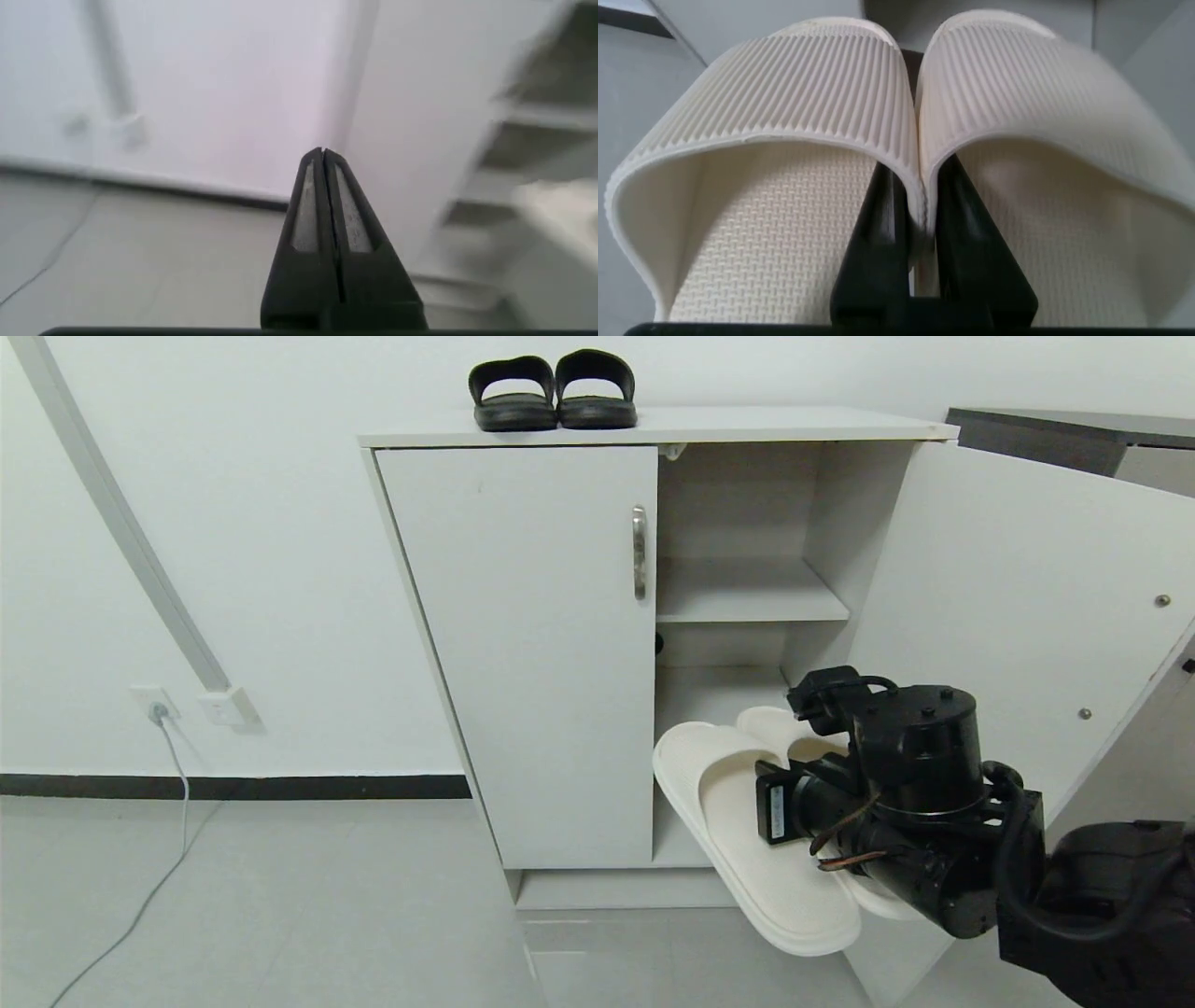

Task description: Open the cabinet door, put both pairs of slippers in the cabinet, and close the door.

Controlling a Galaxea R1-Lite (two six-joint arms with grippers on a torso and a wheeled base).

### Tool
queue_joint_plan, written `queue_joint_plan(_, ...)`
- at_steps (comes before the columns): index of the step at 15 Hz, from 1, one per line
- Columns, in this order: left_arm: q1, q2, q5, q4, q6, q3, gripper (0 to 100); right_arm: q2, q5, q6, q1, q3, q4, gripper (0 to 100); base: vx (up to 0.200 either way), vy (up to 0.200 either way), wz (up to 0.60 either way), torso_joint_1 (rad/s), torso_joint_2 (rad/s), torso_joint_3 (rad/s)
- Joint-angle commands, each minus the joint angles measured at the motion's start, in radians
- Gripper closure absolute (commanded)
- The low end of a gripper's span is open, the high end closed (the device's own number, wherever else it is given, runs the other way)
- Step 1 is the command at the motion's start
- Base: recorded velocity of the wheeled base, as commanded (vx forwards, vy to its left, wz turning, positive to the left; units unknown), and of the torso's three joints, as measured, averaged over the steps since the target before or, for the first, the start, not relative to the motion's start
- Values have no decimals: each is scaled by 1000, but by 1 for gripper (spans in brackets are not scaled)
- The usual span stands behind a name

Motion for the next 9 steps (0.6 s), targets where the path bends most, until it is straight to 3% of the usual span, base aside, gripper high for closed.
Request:
queue_joint_plan(1,111,-301,8,7,28,239,100,4,-1,0,0,7,0,100,0,0,0,0,0,0)
queue_joint_plan(3,99,-416,-79,9,37,353,100,5,1,0,0,9,0,100,0,0,0,0,0,0)
queue_joint_plan(5,86,-426,-102,-28,43,425,100,10,1,0,1,10,0,100,0,0,0,0,0,0)
queue_joint_plan(8,86,-426,-193,-221,68,588,100,19,2,1,3,12,0,100,0,0,0,0,0,0)
queue_joint_plan(9,86,-426,-197,-168,71,586,100,19,4,1,3,12,0,100,0,0,0,0,0,0)
